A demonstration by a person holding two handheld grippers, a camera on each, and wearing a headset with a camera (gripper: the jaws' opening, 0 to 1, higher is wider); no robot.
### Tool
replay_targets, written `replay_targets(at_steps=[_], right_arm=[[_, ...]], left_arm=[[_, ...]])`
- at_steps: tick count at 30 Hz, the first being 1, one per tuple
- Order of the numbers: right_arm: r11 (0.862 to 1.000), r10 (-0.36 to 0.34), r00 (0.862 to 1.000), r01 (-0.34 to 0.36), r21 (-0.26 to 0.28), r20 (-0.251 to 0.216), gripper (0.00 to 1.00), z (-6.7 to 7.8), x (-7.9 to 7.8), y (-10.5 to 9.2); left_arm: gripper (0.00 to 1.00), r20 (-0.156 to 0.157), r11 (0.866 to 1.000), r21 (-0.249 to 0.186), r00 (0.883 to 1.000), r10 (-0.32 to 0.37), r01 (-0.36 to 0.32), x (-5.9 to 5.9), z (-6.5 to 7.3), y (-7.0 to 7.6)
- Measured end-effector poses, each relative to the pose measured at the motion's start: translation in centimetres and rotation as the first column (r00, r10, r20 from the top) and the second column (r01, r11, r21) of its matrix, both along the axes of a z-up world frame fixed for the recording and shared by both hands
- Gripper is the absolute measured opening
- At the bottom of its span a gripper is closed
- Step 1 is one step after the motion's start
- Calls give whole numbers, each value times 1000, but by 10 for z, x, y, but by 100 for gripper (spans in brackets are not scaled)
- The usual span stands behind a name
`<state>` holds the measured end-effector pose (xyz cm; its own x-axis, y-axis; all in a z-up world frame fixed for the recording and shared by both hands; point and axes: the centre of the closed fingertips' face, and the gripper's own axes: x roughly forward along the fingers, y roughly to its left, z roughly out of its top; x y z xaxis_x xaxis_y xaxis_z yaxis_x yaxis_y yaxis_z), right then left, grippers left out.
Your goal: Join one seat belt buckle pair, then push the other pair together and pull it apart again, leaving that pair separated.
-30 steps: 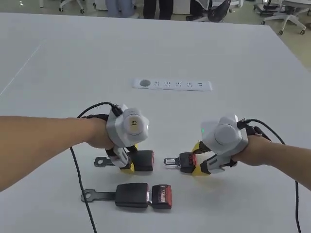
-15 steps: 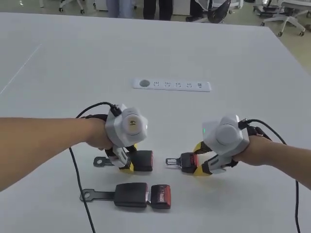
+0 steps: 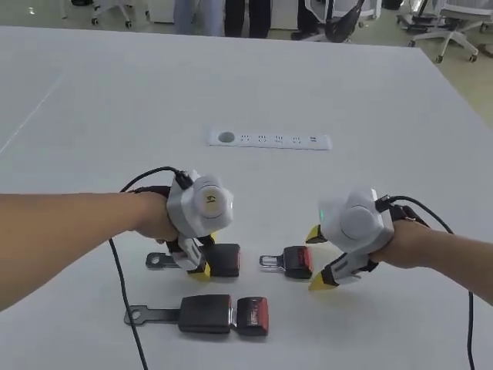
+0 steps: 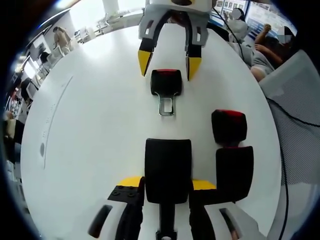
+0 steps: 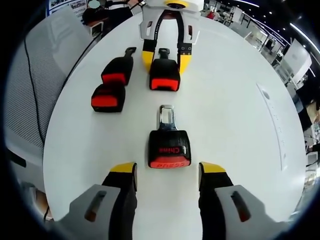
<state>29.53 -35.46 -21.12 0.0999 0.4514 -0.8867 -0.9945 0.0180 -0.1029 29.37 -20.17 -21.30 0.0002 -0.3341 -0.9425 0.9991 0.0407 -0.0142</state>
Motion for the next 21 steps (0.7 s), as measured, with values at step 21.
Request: replay_targets(at_steps=[21], right_arm=[[999, -39, 999, 38, 32, 29, 59, 16, -16, -17]], left_arm=[[42, 37, 994, -62, 995, 89, -87, -4, 27, 14]])
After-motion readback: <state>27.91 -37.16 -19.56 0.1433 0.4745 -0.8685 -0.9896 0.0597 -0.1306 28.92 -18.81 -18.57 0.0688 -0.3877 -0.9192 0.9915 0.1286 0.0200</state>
